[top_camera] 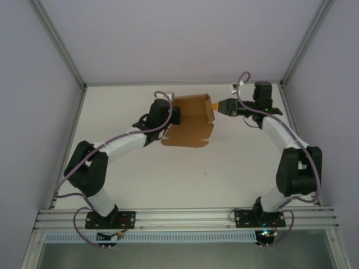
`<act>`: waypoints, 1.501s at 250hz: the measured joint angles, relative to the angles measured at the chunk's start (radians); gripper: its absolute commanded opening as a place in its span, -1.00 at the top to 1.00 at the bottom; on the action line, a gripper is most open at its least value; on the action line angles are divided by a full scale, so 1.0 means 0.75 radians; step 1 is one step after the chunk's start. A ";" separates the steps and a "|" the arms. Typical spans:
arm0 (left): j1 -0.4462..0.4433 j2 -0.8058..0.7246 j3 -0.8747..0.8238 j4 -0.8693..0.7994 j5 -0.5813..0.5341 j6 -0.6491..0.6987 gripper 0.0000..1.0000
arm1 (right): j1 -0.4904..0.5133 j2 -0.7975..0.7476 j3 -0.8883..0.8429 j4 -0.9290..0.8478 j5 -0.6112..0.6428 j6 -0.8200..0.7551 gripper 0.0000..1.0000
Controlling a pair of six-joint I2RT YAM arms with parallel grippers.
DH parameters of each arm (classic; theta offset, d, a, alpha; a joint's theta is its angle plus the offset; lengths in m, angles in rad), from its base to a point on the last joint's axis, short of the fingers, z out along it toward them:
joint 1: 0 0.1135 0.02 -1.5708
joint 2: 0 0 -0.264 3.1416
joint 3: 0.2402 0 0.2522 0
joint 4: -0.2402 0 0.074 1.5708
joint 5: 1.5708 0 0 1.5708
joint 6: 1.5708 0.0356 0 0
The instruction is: Assemble paper box
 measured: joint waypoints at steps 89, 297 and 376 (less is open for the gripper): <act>-0.003 0.000 0.001 -0.003 -0.003 0.006 1.00 | 0.076 0.001 0.004 -0.113 0.251 -0.083 -0.13; -0.002 0.110 0.095 -0.186 -0.069 0.062 1.00 | 0.404 0.100 0.093 -0.278 1.428 -0.359 0.73; -0.051 0.146 0.122 -0.237 -0.118 0.030 1.00 | 0.548 0.240 0.151 -0.291 2.072 -0.157 1.00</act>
